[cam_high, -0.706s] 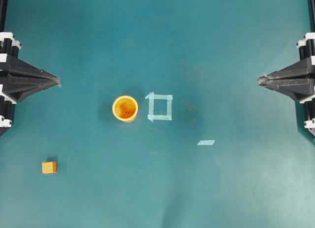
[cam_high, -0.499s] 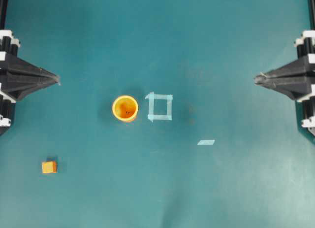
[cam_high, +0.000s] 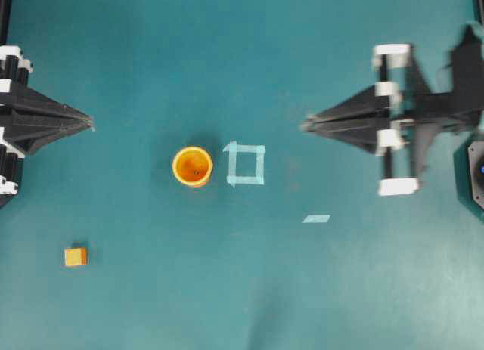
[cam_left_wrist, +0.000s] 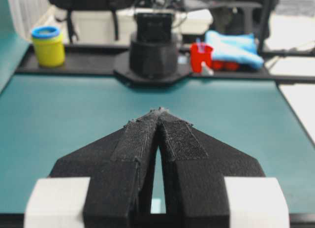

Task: Move the block toward the cup with right arm.
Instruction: 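Swing the right gripper left across the table toward the orange block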

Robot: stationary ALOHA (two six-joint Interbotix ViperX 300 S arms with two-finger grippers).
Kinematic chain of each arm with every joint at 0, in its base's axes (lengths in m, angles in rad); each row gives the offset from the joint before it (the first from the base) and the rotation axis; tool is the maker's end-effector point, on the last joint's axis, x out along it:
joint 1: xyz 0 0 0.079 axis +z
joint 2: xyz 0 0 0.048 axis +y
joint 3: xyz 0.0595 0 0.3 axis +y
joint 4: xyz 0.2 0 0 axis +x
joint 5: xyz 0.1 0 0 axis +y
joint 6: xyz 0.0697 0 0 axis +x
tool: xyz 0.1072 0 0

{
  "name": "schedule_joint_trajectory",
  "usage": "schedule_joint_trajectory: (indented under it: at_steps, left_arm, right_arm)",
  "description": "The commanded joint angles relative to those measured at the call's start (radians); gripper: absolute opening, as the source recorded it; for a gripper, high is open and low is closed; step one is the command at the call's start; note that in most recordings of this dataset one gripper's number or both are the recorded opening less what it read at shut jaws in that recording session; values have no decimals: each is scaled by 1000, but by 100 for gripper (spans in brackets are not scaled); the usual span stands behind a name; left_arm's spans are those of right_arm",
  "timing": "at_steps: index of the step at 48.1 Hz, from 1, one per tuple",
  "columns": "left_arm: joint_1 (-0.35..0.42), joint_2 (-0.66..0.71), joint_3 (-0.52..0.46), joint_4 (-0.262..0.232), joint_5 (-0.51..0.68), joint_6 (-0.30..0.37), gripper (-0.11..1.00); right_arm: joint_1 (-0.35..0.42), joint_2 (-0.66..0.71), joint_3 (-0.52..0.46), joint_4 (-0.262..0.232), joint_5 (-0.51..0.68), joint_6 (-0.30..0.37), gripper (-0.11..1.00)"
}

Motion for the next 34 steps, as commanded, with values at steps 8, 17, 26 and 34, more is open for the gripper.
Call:
schedule_joint_trajectory:
  at_steps: [8, 17, 26, 34]
  left_arm:
    - [2, 9, -26, 2, -2, -2, 0]
    - [2, 9, -26, 2, -2, -2, 0]
    - [2, 9, -26, 0, 2, -2, 0]
    - [2, 9, -26, 0, 0, -2, 0]
  right_arm:
    - [21, 170, -175, 2, -8, 2, 18]
    - [46, 318, -319, 3, 12, 0, 44]
    - [74, 443, -477, 2, 98, -2, 53]
    - [81, 546, -615, 2, 198, -3, 58]
